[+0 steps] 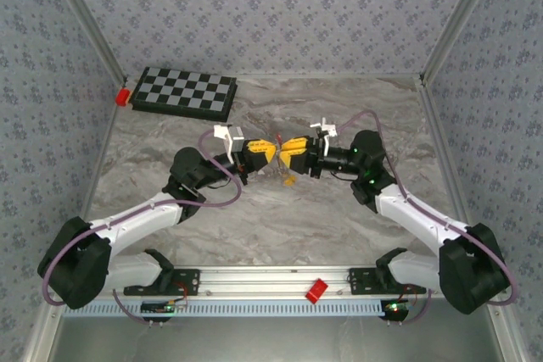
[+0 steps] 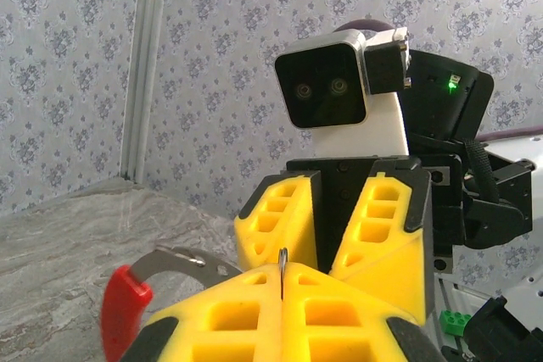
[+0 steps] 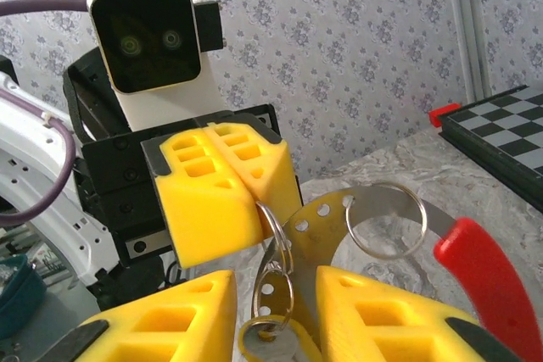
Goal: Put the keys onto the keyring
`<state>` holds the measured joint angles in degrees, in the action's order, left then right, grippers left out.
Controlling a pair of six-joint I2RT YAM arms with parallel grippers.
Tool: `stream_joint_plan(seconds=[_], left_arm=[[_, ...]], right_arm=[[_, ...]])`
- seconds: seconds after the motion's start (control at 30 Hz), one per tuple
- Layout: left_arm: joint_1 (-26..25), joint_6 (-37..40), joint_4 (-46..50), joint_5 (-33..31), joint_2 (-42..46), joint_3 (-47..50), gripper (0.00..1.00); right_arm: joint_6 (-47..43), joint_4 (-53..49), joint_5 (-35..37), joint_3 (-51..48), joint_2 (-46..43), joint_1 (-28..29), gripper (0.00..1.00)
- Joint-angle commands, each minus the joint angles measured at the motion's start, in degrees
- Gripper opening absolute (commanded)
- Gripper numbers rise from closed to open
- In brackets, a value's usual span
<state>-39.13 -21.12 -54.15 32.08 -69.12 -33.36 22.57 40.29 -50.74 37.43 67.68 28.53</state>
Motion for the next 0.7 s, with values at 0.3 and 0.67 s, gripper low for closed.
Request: stream_joint_plan(seconds=[0.3,0.67], left_arm=[[-0.75,-0.86,-4.62,1.06,-0.49,-1.07,0.0],[-0.7,-0.04,-2.74,0.36,0.43,-0.99,0.0]], right_arm=[[0.59,3.98,-1.35,3.0,1.46,0.64,0.12],[-0.19,1.97,-2.19,2.88,0.86,0.2,0.0]])
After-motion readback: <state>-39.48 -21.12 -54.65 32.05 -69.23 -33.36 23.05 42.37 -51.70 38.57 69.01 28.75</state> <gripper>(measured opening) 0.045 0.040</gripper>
